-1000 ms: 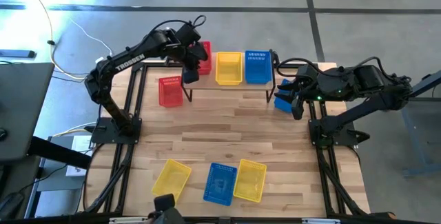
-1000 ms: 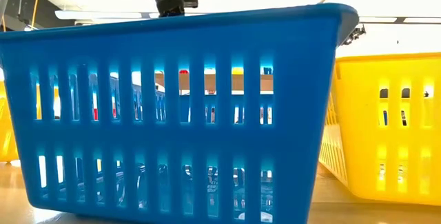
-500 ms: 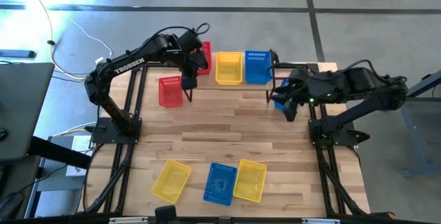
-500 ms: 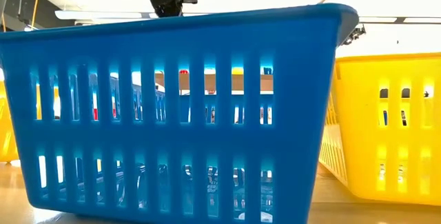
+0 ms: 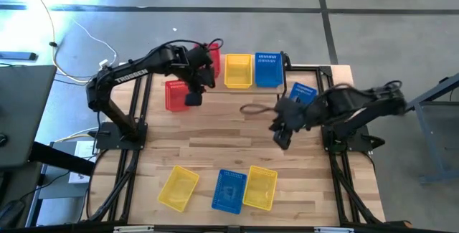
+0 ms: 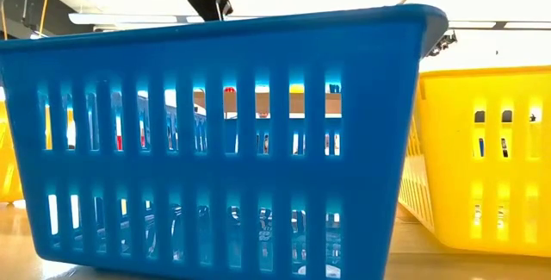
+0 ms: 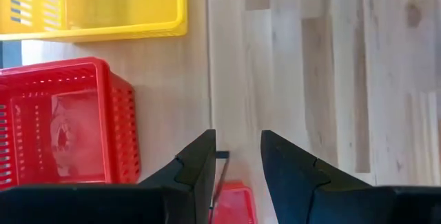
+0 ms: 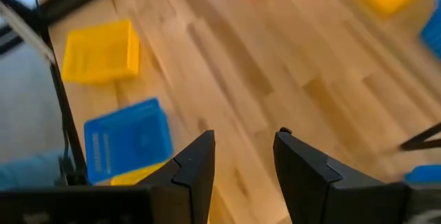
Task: Stack baskets on shelf by color
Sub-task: Stack the right yellow bin on top of the yellow bin on the shelf
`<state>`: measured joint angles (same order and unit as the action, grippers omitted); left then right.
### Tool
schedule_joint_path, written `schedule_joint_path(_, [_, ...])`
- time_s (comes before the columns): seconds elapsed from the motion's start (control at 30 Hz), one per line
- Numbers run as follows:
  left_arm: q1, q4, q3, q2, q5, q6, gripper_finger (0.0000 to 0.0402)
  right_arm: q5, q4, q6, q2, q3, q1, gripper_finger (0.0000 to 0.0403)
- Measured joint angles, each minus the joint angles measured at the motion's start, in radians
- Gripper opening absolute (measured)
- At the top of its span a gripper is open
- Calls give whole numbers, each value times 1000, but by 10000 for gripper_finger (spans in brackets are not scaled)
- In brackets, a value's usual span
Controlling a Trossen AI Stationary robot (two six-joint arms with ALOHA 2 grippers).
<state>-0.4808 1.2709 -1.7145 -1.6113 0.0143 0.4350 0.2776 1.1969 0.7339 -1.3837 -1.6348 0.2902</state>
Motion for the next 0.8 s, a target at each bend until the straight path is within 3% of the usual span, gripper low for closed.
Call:
schedule_joint_path(0.57, [45, 68, 0, 81, 0, -86, 106, -60, -8, 166, -259, 0, 276, 134])
schedule_joint_path(0.8, [44, 68, 0, 80, 0, -92, 106, -93, -132, 209, -356, 0, 379, 134])
